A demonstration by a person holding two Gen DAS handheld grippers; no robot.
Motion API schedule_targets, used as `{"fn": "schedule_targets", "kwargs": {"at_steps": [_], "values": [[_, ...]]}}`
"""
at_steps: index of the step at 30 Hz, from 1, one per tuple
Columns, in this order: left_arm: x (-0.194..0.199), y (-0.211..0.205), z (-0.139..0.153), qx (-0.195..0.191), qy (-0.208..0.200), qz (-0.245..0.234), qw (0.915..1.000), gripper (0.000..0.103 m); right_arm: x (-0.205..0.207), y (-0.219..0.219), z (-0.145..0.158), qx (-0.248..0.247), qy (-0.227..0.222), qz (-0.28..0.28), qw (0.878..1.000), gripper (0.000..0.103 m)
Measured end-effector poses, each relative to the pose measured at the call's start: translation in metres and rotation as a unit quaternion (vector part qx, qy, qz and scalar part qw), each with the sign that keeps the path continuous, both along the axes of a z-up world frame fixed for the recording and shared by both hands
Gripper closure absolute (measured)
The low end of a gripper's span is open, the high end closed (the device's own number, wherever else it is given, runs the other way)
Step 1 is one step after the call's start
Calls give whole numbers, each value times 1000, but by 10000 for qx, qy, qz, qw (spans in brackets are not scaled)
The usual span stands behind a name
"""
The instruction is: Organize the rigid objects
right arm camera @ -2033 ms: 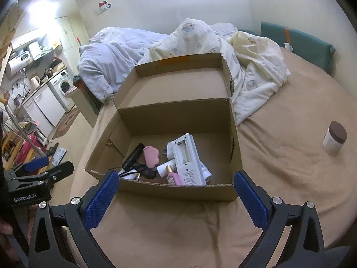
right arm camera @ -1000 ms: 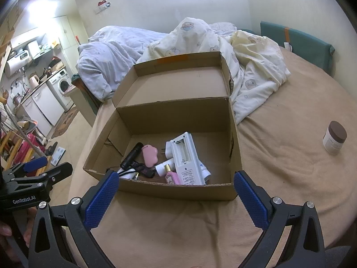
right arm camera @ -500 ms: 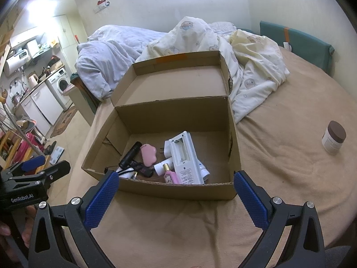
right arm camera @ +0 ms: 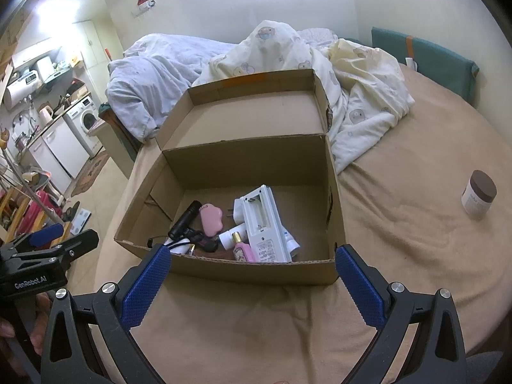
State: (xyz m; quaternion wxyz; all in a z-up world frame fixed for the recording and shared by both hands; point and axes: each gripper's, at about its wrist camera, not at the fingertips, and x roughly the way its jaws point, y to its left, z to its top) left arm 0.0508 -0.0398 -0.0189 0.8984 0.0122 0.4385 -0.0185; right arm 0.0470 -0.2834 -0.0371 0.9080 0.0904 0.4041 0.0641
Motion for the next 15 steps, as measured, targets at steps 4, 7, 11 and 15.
{"fn": "schedule_targets", "kwargs": {"at_steps": [4,7,11,15], "values": [[0,0,-2,29,14,1,10000,0,1,-1,-3,-38,61,-25,10000,0],[0,-1,-2,31,17,-3,10000,0,1,-2,-3,-14,77,-54,10000,0],[1,-1,-2,36,1,-5,10000,0,2,-3,-2,27,86,-76,9999,0],[0,0,-2,41,0,-9,10000,0,2,-3,-2,19,88,-63,9999,0]]}}
